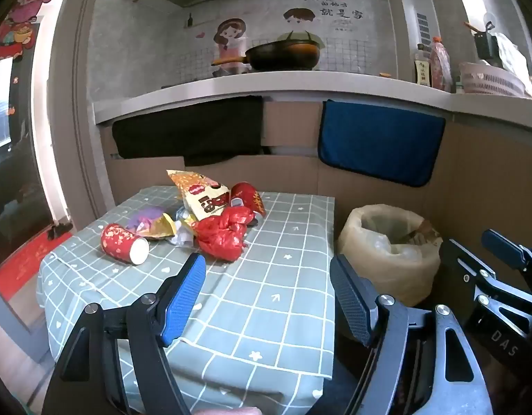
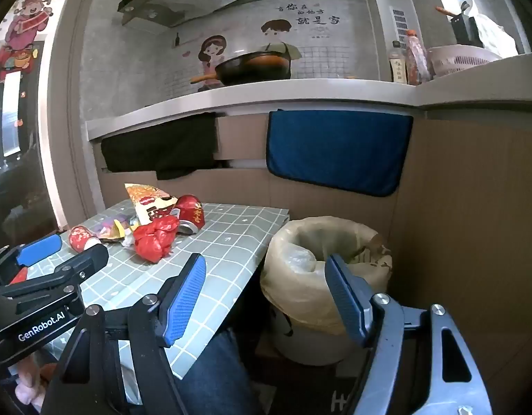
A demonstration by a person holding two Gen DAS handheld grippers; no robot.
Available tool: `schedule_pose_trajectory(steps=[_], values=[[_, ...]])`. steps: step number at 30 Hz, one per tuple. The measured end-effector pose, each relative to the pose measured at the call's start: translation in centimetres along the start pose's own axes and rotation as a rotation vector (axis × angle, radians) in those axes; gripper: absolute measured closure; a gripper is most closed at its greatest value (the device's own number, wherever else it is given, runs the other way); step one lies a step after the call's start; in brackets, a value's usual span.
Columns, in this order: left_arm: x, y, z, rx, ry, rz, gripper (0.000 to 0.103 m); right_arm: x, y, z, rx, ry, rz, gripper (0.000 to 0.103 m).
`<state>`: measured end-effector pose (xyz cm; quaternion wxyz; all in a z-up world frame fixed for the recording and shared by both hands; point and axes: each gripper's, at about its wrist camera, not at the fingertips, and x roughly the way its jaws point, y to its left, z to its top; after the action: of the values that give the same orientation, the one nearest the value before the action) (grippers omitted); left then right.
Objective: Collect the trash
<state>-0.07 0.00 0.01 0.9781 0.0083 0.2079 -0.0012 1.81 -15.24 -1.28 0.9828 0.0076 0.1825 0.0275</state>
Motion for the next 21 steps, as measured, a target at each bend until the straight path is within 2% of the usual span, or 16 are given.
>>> schedule_pose_trajectory(steps=[21], values=[[0.2,1.2,0.4,0.001,0.005,0.005,0.029,0.2,-0.1,-0.1,-0.008,0.013,0.010,0.034]])
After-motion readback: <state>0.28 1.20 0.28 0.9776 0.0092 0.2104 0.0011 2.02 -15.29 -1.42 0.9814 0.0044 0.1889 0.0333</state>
